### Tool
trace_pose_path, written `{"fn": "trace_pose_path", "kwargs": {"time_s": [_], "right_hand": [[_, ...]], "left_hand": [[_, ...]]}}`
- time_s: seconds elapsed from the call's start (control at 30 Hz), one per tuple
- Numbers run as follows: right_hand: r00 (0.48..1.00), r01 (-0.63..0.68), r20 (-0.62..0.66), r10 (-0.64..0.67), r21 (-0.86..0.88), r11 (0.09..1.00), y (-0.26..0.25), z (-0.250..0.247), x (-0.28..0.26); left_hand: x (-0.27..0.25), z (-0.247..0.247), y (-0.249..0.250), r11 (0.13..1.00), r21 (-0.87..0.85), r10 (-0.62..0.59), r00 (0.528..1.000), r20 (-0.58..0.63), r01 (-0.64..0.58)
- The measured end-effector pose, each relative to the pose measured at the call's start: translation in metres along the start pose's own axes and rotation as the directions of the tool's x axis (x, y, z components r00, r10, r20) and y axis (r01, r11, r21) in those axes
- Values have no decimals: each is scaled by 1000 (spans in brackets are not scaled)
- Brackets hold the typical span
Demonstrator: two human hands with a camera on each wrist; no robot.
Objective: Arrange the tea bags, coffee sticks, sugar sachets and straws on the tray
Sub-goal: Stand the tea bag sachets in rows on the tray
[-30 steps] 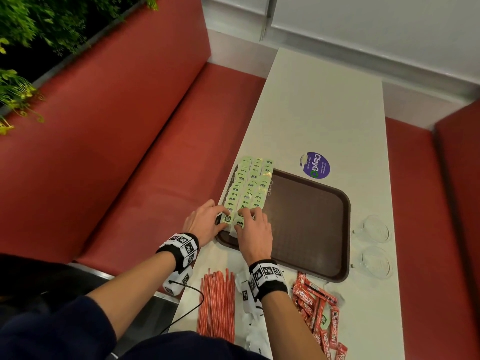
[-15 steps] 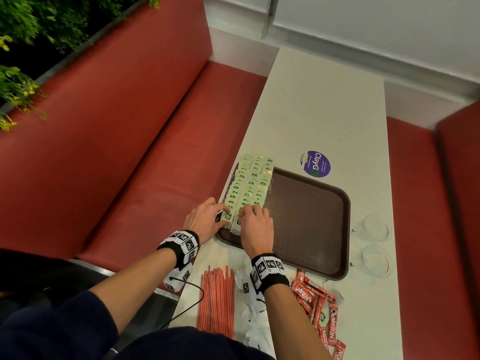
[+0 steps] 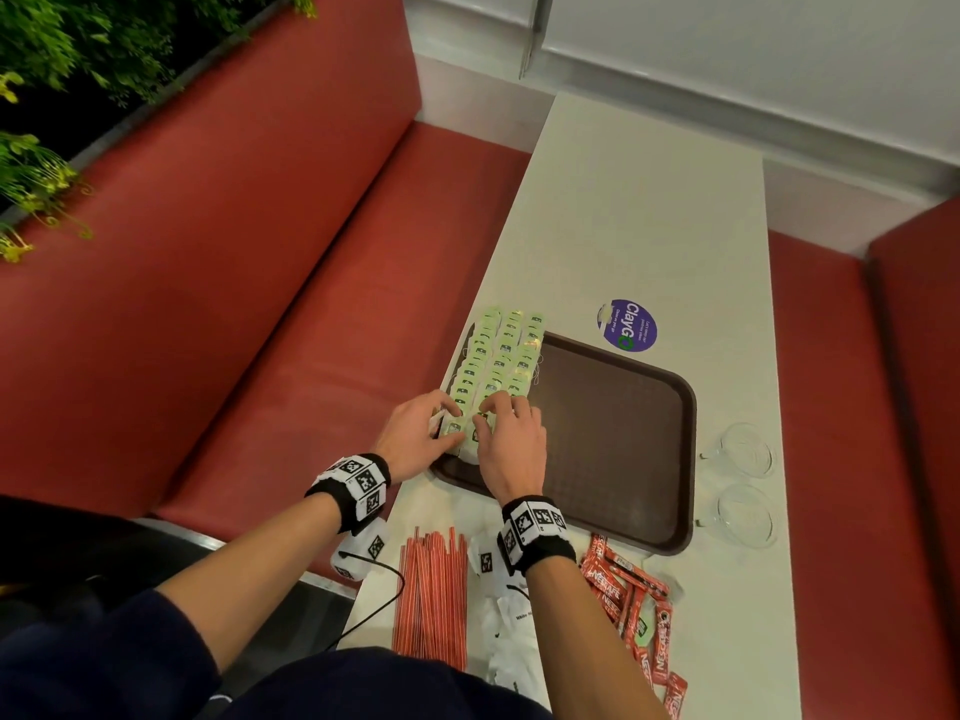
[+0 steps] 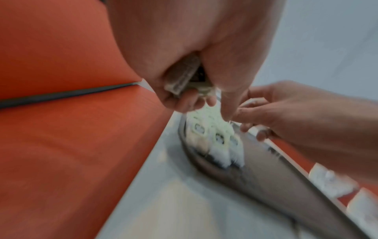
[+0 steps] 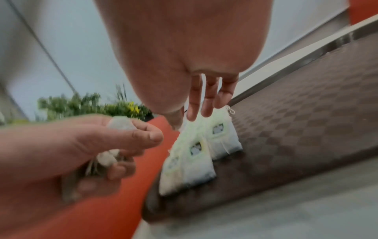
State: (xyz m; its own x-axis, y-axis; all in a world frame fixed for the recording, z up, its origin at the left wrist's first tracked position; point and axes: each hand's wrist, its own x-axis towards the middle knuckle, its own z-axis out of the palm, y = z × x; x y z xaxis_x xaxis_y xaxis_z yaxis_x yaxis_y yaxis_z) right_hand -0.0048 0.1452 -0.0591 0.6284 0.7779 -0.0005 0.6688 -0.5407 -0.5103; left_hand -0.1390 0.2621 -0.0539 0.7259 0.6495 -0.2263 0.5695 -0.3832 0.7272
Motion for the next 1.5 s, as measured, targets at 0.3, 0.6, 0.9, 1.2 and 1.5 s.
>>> {"fn": "trace_pose_path", "kwargs": {"time_s": [0.3, 0.6, 0.9, 1.2, 1.5], "right_hand": [[978, -19, 179, -104, 580, 814, -18, -75, -23], [970, -106, 224, -95, 739, 665, -7, -104, -37], [993, -120, 110, 52, 804, 582, 1, -115, -36], [998, -23, -31, 51, 586, 810, 18, -106, -19], [946, -14, 322, -39, 159, 987, 39, -70, -3]], "left_hand": [[-31, -25, 46, 836, -517, 12, 936, 352, 184], [-48, -26, 61, 841, -533, 99, 942, 320, 93], [-49, -30, 74, 762, -647, 88, 994, 68, -23], [-30, -11, 63, 886, -464, -11, 1000, -1, 9], [-35, -8, 48, 460, -820, -261, 934, 243, 341]]}}
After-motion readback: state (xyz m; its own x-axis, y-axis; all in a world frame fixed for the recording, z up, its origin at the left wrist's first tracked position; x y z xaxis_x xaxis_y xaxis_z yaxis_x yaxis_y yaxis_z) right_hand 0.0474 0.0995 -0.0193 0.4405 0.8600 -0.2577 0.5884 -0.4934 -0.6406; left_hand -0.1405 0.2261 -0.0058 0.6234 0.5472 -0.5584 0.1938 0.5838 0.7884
